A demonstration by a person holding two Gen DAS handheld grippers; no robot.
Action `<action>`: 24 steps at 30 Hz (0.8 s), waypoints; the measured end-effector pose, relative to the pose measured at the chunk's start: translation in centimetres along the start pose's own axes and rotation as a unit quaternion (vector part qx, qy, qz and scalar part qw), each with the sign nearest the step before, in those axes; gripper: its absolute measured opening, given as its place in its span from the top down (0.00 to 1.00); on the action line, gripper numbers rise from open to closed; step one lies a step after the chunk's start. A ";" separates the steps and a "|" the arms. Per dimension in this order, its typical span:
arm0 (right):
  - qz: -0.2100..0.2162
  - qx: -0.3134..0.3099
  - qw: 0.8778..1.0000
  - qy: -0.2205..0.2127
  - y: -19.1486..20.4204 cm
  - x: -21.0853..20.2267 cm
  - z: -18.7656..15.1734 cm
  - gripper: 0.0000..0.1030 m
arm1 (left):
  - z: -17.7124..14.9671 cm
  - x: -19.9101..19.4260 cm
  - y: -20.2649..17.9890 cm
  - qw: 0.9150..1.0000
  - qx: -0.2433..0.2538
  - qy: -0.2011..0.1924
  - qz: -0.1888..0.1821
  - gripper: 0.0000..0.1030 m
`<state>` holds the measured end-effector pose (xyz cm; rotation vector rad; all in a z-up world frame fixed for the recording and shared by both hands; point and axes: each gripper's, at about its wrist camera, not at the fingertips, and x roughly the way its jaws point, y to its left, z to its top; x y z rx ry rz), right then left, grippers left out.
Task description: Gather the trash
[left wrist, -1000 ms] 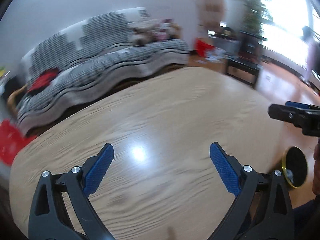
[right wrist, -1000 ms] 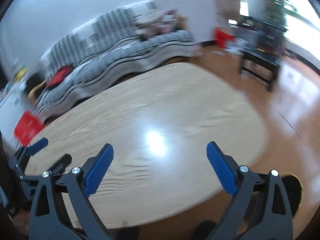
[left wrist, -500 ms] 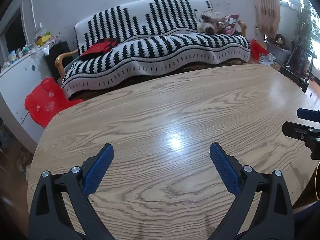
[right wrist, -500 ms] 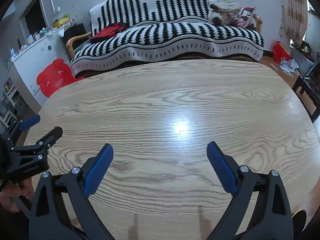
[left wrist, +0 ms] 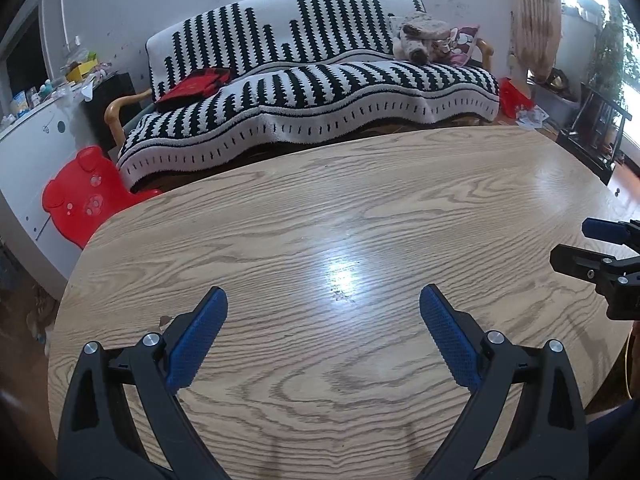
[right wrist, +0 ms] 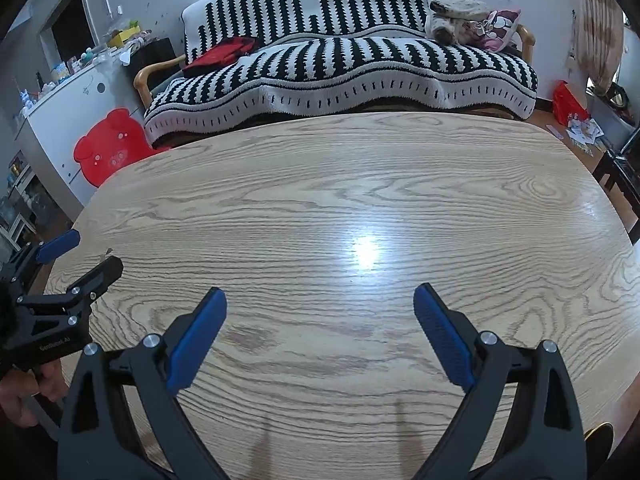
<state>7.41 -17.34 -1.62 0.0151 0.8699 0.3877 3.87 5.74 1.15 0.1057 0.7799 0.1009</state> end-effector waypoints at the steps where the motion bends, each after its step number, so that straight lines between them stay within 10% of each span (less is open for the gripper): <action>1: 0.000 0.001 1.000 0.000 -0.1 -0.1 0.0 0.11 | 0.0 0.0 0.0 1.000 0.000 -0.001 0.000 0.09; 24: -0.003 0.001 1.000 0.001 -0.3 -0.8 -0.3 0.11 | -0.2 0.0 0.0 1.000 -0.003 0.002 0.005 0.09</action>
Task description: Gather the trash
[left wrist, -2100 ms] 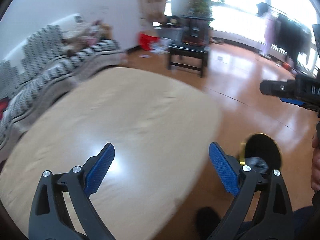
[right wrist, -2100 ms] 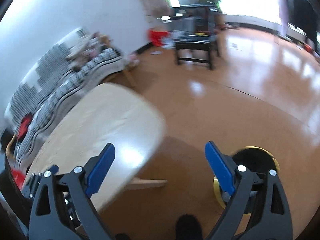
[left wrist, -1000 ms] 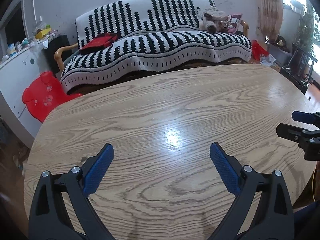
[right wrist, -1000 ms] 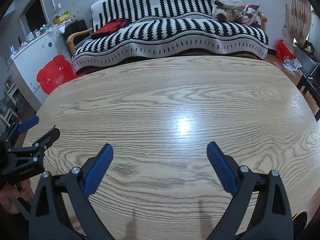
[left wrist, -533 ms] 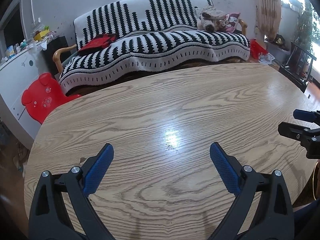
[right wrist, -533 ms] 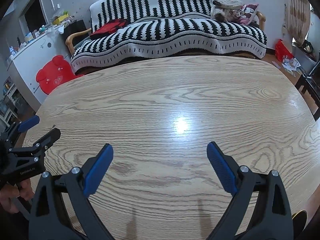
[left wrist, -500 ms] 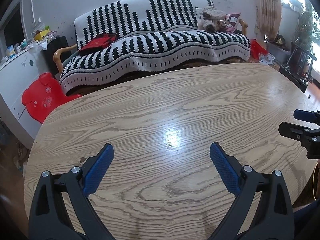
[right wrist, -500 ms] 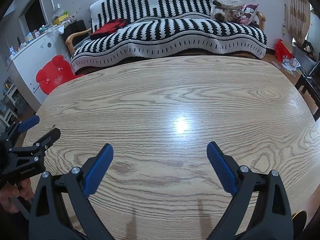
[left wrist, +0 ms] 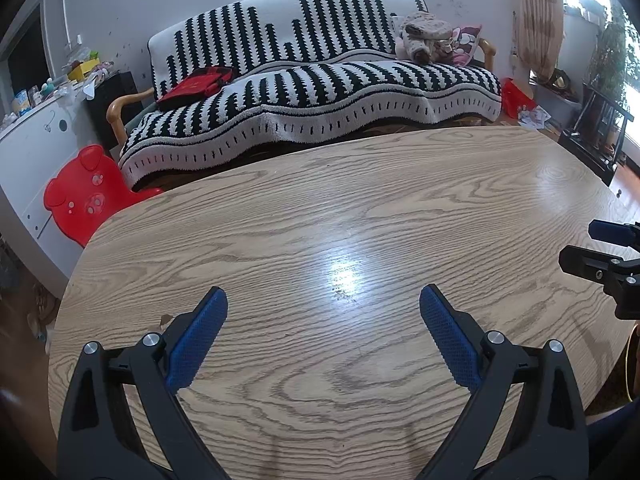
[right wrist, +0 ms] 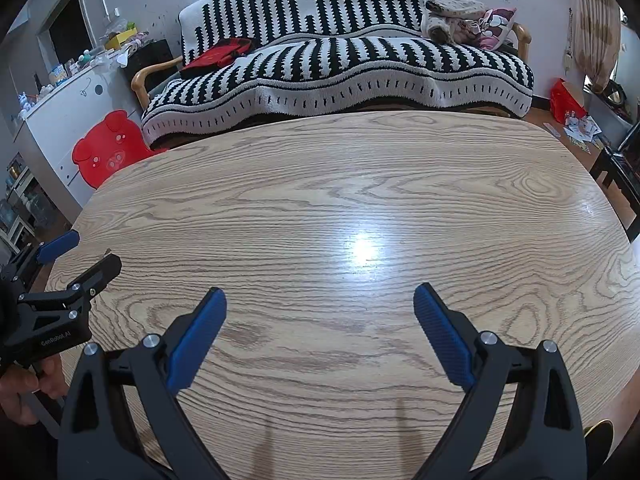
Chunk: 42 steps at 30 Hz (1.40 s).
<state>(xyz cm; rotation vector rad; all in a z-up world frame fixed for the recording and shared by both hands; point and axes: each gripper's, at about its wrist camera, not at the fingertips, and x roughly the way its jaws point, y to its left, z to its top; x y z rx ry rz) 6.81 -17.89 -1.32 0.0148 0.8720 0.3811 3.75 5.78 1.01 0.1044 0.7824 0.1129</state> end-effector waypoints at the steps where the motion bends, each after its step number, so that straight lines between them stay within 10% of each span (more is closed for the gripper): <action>1: 0.000 0.000 1.000 0.000 0.0 0.0 0.0 0.11 | 0.0 0.0 0.0 1.000 0.000 0.000 0.000 0.09; 42: 0.000 -0.001 1.000 0.001 0.1 -0.1 0.0 0.11 | -0.5 0.0 -0.1 1.000 -0.003 0.002 -0.001 0.09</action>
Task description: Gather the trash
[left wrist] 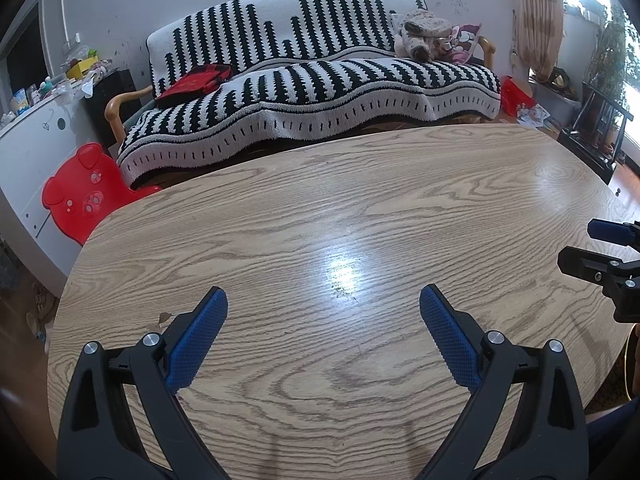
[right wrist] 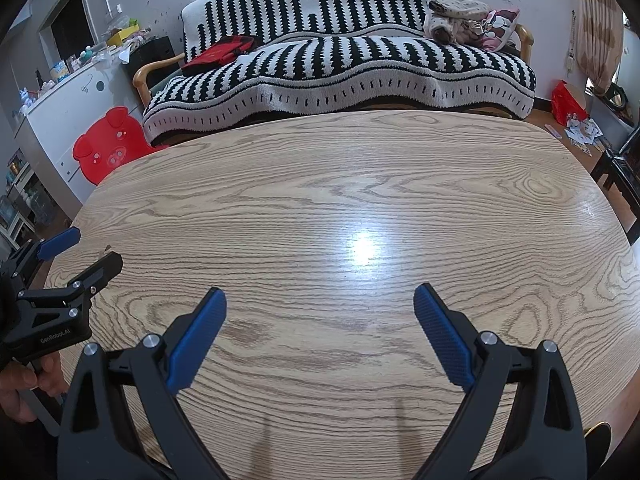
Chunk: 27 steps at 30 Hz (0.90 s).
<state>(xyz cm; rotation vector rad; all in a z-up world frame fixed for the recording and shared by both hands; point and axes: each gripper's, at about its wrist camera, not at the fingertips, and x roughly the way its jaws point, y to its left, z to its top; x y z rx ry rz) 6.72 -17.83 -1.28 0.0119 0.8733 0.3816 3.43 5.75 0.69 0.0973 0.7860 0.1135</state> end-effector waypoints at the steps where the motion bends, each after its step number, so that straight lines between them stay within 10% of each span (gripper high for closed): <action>1: 0.000 0.000 1.000 0.000 0.0 0.0 0.0 0.11 | 0.1 0.1 0.0 1.000 0.001 0.000 0.000 0.09; 27: 0.000 -0.005 1.000 0.003 0.1 -0.2 -0.8 0.11 | -0.2 0.4 0.3 1.000 -0.010 0.014 -0.017 0.09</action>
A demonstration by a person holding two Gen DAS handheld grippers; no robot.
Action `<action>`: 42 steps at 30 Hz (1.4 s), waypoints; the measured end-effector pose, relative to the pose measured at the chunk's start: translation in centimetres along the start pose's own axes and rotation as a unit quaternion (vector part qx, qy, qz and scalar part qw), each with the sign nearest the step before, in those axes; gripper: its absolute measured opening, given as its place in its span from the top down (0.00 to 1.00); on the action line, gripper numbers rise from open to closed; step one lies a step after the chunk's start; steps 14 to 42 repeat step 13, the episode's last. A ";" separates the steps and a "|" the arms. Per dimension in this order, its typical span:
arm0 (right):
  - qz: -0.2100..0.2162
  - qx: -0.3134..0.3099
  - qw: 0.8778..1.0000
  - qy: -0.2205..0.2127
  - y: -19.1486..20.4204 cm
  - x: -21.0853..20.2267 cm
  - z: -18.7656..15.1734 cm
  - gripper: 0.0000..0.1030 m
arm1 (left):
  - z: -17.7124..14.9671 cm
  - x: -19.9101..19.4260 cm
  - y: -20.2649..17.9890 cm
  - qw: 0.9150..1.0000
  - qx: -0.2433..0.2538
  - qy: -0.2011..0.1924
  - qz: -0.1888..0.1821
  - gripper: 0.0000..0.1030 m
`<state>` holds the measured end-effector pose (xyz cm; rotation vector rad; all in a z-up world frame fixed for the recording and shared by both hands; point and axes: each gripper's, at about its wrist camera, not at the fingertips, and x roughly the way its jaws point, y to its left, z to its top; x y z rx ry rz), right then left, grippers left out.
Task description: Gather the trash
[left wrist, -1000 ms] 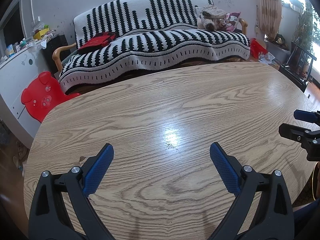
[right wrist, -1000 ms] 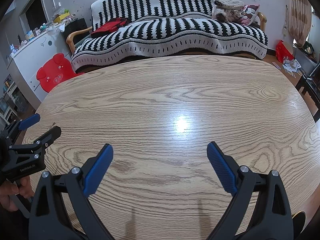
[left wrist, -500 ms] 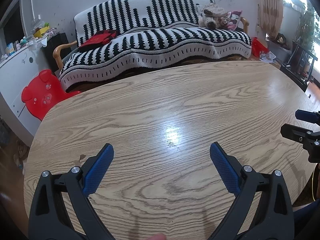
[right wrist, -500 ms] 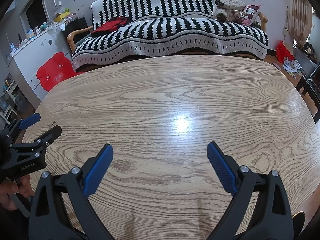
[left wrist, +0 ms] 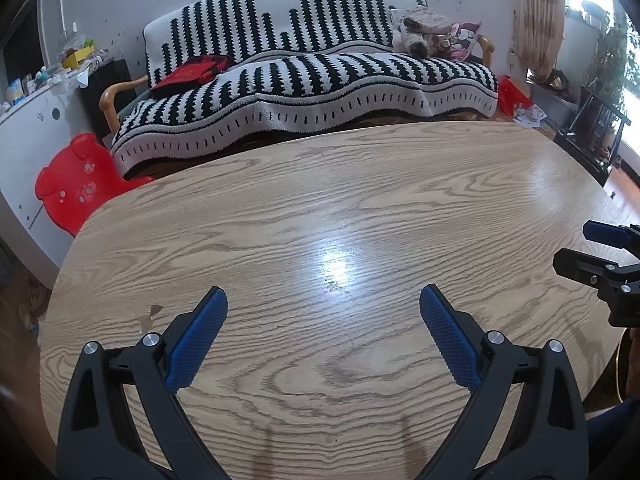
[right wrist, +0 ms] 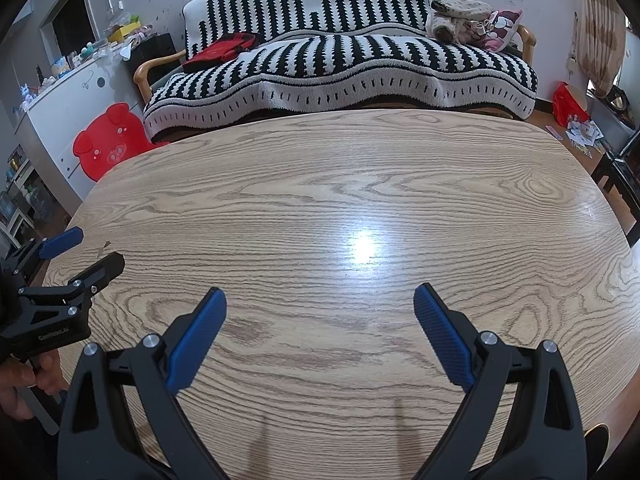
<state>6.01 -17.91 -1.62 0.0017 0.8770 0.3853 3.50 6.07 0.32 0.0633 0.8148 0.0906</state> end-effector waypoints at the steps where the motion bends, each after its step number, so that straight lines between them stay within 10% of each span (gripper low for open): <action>1: 0.000 0.000 1.000 0.000 0.0 0.0 0.0 0.11 | 0.2 0.1 0.0 1.000 0.001 0.000 0.000 0.09; 42: -0.006 -0.007 1.000 0.002 -0.5 0.0 -0.3 0.08 | 0.4 0.5 0.2 1.000 0.000 0.005 -0.001 0.09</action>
